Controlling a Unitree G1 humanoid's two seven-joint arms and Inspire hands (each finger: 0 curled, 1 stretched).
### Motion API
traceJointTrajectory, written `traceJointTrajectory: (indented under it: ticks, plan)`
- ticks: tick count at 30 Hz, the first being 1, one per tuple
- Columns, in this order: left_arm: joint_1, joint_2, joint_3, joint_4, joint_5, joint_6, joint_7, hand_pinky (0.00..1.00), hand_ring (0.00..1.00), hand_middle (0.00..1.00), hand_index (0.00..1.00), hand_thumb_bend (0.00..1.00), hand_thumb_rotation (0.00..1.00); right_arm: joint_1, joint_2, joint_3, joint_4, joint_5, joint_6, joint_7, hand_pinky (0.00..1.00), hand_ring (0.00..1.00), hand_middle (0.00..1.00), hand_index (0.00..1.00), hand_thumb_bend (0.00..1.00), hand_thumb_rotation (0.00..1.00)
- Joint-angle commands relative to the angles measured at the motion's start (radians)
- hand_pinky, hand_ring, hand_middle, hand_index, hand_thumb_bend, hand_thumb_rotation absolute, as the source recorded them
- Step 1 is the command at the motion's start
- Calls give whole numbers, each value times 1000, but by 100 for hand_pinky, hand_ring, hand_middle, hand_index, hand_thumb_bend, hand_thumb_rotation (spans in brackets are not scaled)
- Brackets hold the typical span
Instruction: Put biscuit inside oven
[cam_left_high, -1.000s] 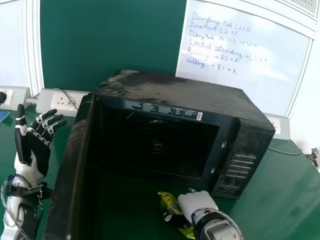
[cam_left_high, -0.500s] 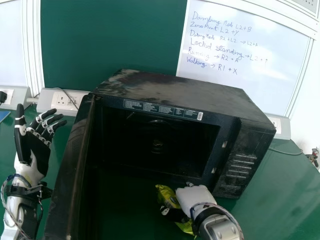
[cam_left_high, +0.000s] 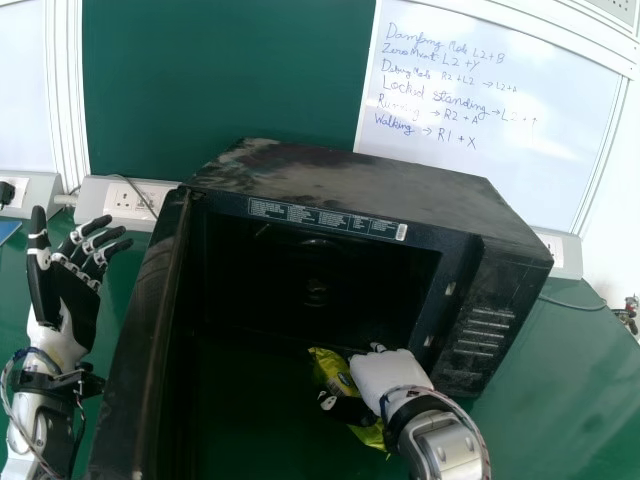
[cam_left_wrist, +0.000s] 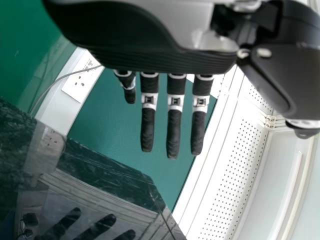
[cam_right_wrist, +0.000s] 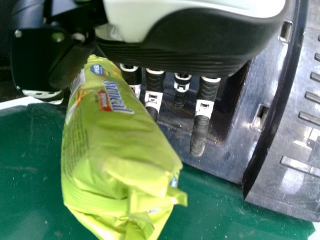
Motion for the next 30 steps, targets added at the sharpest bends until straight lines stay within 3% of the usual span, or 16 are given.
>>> traceJointTrajectory:
  ticks: [1, 6, 11, 17, 23, 30]
  plan:
    - [-6, -3, -9, -8, -1, 5, 6, 65, 63, 61, 61, 84, 49, -37, 4, -10, 10, 11, 7, -14, 42, 49, 46, 49, 53, 0]
    - [-4, 0, -12, -9, 2, 4, 0, 65, 64, 62, 62, 85, 49, -67, 2, -9, 23, 15, 7, -11, 41, 48, 46, 50, 53, 0]
    - [-7, -4, -12, -15, -4, 12, 8, 64, 62, 61, 61, 86, 48, -97, 9, -6, 36, 16, 12, -16, 47, 53, 49, 49, 53, 0]
    - [-6, -6, -17, -22, 4, 12, 15, 65, 63, 61, 61, 85, 48, -133, 16, 3, 54, 17, 15, -6, 44, 51, 47, 49, 53, 0]
    - [-6, -4, -20, -27, 5, 14, 16, 64, 62, 61, 61, 83, 49, -169, 19, 10, 72, 20, 19, 7, 52, 57, 49, 49, 53, 0]
    - [-7, -4, -25, -31, 6, 19, 24, 65, 63, 62, 62, 86, 49, -215, 23, 19, 112, 14, 23, -1, 47, 52, 47, 50, 53, 0]
